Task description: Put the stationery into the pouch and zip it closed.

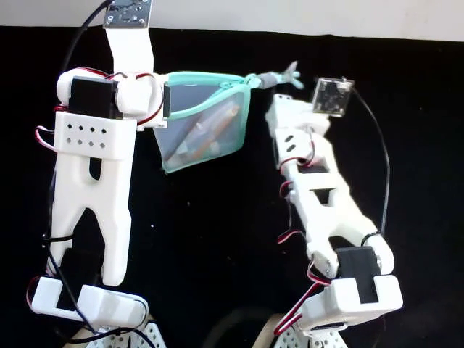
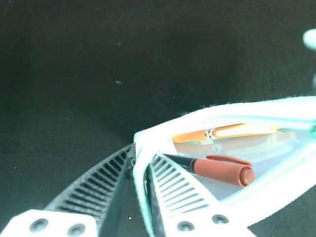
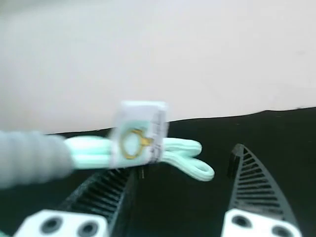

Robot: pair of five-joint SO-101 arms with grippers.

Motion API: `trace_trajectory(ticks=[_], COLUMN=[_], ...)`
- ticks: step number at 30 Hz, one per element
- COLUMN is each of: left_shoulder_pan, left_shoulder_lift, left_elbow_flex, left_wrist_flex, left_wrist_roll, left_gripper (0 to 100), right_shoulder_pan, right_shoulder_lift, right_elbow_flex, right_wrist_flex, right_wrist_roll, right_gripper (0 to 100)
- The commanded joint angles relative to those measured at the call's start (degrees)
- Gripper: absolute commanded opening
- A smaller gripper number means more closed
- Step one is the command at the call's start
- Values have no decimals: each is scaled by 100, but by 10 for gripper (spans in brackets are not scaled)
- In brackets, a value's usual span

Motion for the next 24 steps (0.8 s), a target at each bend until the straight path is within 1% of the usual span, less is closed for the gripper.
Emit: trace_trajectory(ticks=[1,11,17,21,24], left_shoulder_pan=[40,40,66,66,66], left_shoulder_lift=[-4,4,4,4,4], left_elbow_flex=[4,31,31,31,22], left_wrist_flex=[-97,-97,-70,-53,-53], left_wrist_roll=[-53,-53,-53,-53,-53], left_gripper=[6,6,6,6,6], right_shoulder_pan=[110,-92,-92,-92,-75], right_shoulder_lift=[-242,-2149,-2352,-2369,-2325], right_elbow_flex=[84,1692,1754,1754,1780], right_wrist_flex=[-136,-136,-136,-163,-690], right_wrist_roll=[-18,-9,0,554,905], right_gripper=[262,262,262,262,262])
